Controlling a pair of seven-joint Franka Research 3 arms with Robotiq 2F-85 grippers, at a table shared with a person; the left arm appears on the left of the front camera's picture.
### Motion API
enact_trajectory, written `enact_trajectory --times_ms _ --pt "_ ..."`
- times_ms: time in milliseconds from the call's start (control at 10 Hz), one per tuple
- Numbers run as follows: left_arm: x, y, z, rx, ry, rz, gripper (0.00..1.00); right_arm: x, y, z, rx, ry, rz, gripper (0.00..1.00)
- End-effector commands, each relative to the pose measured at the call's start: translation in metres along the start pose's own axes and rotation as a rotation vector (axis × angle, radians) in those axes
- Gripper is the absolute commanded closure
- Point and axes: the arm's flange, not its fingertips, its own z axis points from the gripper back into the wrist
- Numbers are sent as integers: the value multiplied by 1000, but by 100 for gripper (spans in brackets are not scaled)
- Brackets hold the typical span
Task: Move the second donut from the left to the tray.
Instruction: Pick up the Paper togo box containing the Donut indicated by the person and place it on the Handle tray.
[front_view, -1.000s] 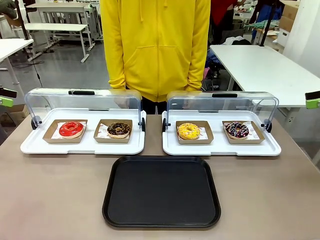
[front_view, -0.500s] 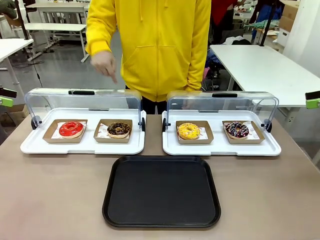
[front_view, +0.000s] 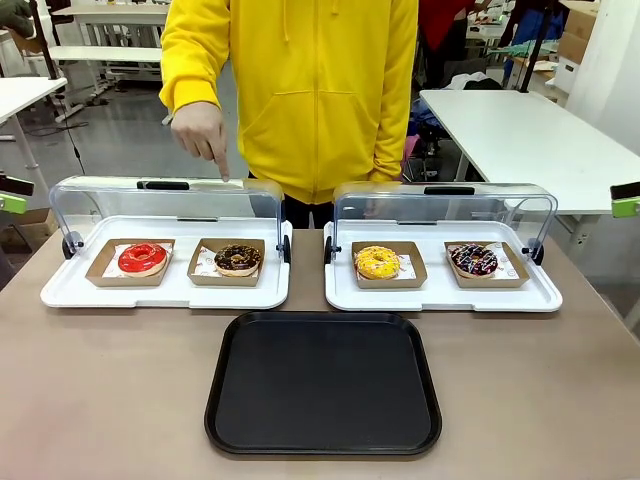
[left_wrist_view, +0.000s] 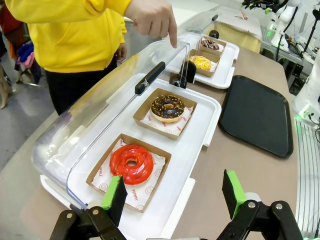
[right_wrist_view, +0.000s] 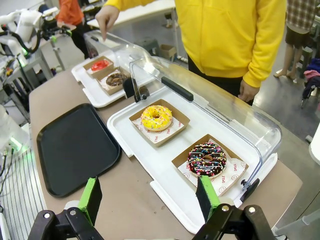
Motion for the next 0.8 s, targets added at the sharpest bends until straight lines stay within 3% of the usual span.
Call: enact_trajectory --times_ms 0,700 --pt "0 0 0 -5 -11 -2 0 2 -4 -1 0 -32 28 0" --pt "0 0 0 -5 -11 -2 0 2 -4 -1 0 -32 28 0"
